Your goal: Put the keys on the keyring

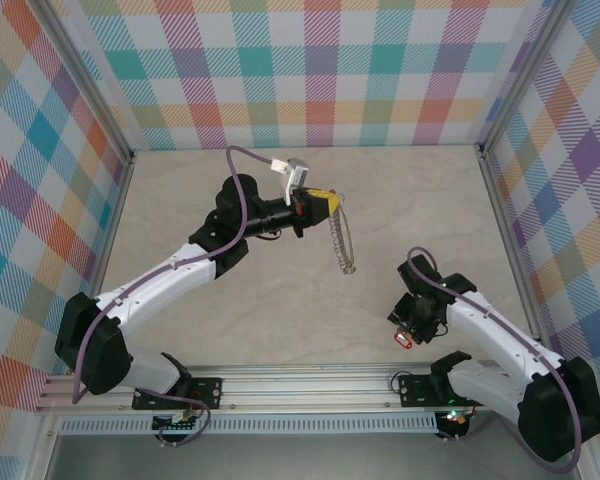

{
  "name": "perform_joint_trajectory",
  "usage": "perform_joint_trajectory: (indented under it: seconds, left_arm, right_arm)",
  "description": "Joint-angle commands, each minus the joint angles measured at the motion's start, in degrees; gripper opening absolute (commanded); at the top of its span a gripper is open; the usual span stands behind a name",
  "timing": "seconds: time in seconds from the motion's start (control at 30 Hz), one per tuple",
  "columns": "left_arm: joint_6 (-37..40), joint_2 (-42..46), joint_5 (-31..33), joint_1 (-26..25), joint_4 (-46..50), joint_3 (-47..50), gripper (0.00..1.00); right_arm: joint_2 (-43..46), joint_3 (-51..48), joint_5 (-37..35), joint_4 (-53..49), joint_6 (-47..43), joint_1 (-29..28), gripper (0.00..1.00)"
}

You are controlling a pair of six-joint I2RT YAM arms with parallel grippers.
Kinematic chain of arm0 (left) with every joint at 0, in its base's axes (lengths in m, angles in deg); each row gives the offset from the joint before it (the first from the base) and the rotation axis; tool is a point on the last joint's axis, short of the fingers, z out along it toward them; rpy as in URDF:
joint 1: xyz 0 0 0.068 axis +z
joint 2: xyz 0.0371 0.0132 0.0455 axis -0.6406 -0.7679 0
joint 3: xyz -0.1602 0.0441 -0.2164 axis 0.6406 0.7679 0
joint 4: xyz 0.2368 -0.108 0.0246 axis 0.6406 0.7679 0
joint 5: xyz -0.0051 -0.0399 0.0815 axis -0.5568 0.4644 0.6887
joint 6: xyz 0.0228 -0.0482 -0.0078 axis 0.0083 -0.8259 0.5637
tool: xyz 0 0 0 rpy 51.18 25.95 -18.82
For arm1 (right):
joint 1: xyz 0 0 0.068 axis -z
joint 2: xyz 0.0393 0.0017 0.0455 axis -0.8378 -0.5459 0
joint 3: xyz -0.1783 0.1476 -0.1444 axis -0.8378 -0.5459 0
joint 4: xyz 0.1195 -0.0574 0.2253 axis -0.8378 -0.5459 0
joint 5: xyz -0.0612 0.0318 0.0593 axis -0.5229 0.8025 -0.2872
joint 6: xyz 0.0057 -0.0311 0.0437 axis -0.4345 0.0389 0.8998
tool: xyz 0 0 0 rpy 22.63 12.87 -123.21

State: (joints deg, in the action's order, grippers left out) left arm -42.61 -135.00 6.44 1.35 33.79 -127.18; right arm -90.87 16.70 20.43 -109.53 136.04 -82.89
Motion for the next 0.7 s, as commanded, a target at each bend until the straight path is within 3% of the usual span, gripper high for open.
perform_joint_trajectory:
  seconds: [0.0,0.67]
  left_arm:
    - [1.6,2.4,-1.6,0.2,-2.0,0.4,0.0]
    - [1.2,2.1,-3.7,0.2,-3.8,0.5,0.0]
  right_arm:
    - [-0.9,-0.7,-0.8,-0.1,2.1,-0.6,0.43]
    - [-7.0,-0.6,-1.6,4.5,2.2,-0.8,0.35]
